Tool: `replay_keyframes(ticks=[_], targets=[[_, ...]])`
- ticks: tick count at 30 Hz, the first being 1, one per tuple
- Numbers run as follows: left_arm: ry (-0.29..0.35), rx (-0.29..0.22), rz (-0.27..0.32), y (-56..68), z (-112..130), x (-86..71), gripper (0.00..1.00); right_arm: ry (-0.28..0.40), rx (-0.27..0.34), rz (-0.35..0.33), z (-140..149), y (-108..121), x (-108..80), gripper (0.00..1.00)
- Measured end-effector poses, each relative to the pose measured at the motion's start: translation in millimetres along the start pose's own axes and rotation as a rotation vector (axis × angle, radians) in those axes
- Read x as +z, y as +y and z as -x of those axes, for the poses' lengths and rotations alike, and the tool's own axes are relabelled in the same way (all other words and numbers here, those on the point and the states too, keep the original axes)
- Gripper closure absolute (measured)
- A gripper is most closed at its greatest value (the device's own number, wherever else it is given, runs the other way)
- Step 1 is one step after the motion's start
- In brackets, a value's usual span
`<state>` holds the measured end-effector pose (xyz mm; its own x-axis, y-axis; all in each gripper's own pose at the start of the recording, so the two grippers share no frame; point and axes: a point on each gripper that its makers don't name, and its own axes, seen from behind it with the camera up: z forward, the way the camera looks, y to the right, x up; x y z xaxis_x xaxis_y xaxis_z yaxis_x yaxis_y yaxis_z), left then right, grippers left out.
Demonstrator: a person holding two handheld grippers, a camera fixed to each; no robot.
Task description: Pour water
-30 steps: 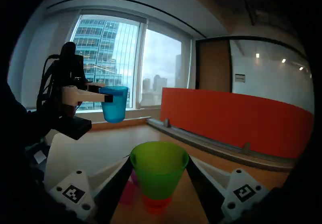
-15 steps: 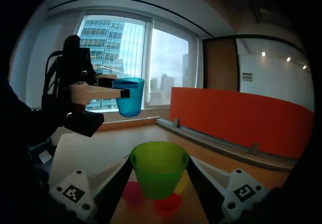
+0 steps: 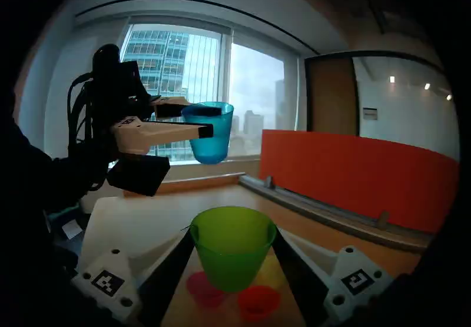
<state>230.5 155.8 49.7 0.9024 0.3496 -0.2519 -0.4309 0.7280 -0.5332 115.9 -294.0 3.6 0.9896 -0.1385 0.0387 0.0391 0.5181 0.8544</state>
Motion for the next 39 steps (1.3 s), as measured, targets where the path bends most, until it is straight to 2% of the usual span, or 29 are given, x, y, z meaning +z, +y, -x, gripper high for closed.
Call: replay_keyframes(ticks=[14,23,39], targets=[[0.005,0.163,-0.016,0.1,-11,4.0,0.13,-0.006,-0.003,-0.048,4,-19,11.1,0.07],[0.014,0.232,-0.025,-1.0,-20,1.6,0.13,-0.014,-0.004,-0.080,9,-31,16.9,0.07],[0.003,0.405,-0.027,6.0,-28,-0.6,0.13,-0.027,-0.002,-0.122,16,-45,24.9,0.07]])
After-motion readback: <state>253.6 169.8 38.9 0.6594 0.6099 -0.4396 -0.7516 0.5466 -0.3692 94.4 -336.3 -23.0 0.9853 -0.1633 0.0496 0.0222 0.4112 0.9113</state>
